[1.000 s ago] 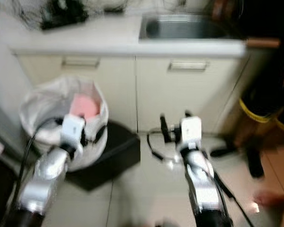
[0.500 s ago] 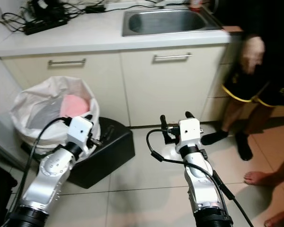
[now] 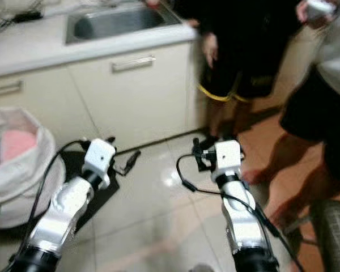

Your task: Clothes washing

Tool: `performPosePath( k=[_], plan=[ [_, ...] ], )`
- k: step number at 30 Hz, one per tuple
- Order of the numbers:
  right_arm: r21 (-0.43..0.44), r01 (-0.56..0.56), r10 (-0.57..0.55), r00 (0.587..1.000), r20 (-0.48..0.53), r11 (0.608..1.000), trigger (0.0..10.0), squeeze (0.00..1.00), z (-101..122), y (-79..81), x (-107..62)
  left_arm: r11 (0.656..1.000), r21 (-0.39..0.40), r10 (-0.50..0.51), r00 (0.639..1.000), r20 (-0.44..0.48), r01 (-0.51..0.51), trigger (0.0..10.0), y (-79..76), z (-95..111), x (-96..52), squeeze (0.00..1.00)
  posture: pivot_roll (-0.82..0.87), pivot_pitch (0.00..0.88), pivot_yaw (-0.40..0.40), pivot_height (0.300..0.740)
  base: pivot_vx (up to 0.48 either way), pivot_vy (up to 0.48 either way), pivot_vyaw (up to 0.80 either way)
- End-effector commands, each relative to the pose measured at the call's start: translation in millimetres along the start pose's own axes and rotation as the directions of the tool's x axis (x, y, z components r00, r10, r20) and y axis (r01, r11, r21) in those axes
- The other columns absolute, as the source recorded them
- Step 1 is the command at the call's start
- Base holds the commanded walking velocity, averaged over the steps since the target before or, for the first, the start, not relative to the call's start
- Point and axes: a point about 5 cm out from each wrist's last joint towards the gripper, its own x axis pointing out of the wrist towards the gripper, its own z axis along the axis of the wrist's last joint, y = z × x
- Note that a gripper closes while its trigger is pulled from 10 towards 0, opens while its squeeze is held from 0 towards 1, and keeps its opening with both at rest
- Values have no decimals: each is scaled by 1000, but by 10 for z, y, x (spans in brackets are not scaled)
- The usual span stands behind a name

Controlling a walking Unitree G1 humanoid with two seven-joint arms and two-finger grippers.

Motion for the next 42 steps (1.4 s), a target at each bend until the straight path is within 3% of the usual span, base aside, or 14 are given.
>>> performPosePath(
  k=[1,17,34,40,42],
  plan=[
    [20,-10,10,1000,-2,1000,10000,0,-5,33,3,1000,24,10,1000,1,-10,10000,58,19,-25,0,-149,0,79,740,0,0,-763],
    [17,1,-2,1000,18,1000,10000,0,14,12,4,999,36,-9,1000,-9,10,10000,4,7,-45,0,-144,0,72,740,0,0,-760],
    [14,-17,17,1000,24,1000,10000,0,10,31,18,997,57,-44,999,6,44,10000,-32,30,-50,0,-145,0,72,740,0,-395,0],
    [15,-22,22,999,24,1000,10000,0,0,45,3,998,66,-21,1000,8,20,10000,2,41,-43,0,-145,0,75,740,0,0,0],
    [15,-24,24,999,24,1000,10000,0,-8,50,-2,996,59,-68,997,34,66,10000,-43,76,-49,0,-143,0,74,740,126,0,0]
  ],
)
